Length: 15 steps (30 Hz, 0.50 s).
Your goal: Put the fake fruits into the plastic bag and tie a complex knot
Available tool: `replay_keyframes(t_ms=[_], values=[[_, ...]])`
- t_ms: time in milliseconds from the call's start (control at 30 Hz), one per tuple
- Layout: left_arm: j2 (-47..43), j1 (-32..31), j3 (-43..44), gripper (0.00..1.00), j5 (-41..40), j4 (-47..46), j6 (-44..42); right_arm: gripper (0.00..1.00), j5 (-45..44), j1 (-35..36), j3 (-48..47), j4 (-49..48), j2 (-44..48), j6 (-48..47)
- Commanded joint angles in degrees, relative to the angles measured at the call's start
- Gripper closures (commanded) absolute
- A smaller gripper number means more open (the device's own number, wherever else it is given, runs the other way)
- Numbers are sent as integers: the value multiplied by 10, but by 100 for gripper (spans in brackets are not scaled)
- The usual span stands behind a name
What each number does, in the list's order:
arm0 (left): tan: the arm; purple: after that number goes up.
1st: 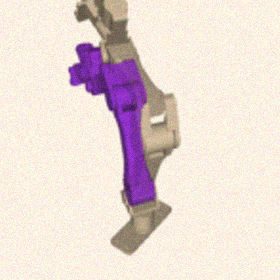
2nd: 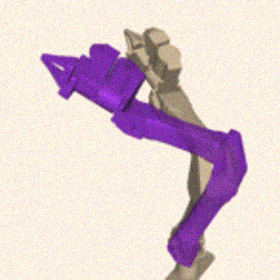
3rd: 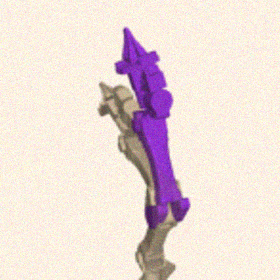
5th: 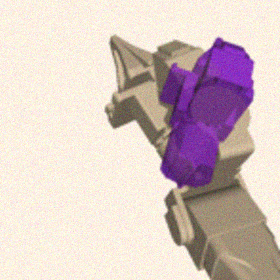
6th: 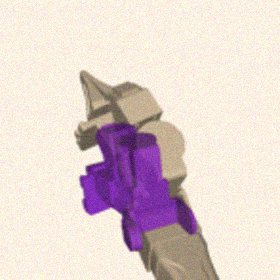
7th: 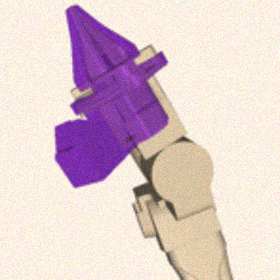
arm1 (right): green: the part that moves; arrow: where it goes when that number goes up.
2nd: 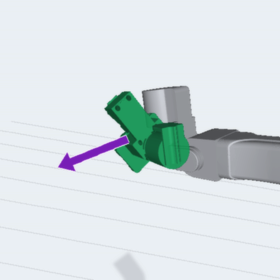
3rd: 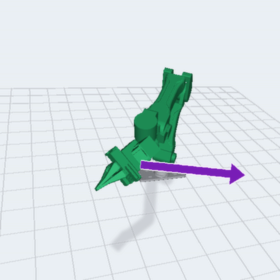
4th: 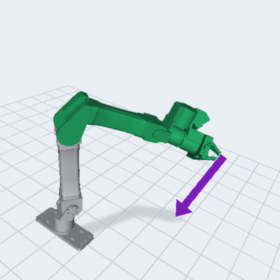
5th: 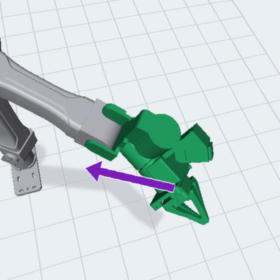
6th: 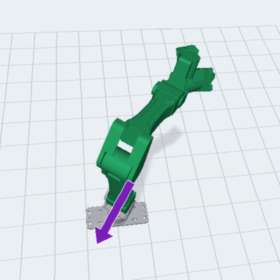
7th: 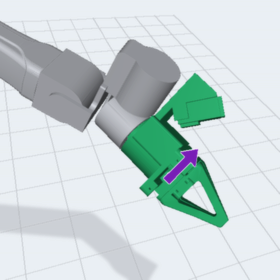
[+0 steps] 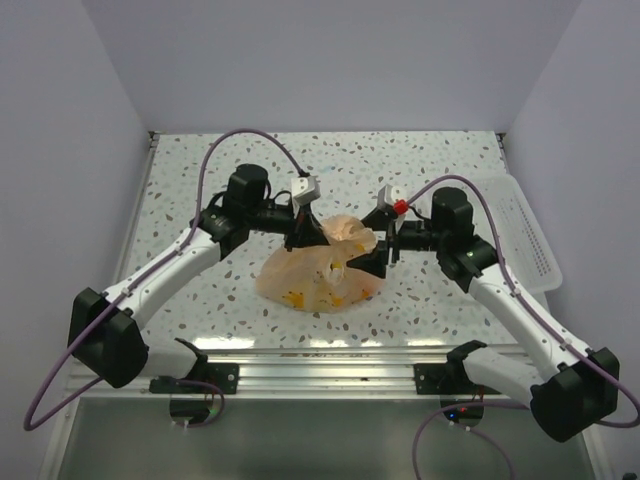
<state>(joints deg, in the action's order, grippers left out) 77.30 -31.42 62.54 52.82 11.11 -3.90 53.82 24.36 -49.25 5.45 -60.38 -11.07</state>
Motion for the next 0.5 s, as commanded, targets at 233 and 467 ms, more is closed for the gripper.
replay_keyframes(t_ms=[233,467], values=[[3,1,31,100,-12,24,-18,37,4,28,-1,-122,-27,101],[-28,27,34,80,35,34,-30,100,-53,29,0,-139,-34,125]])
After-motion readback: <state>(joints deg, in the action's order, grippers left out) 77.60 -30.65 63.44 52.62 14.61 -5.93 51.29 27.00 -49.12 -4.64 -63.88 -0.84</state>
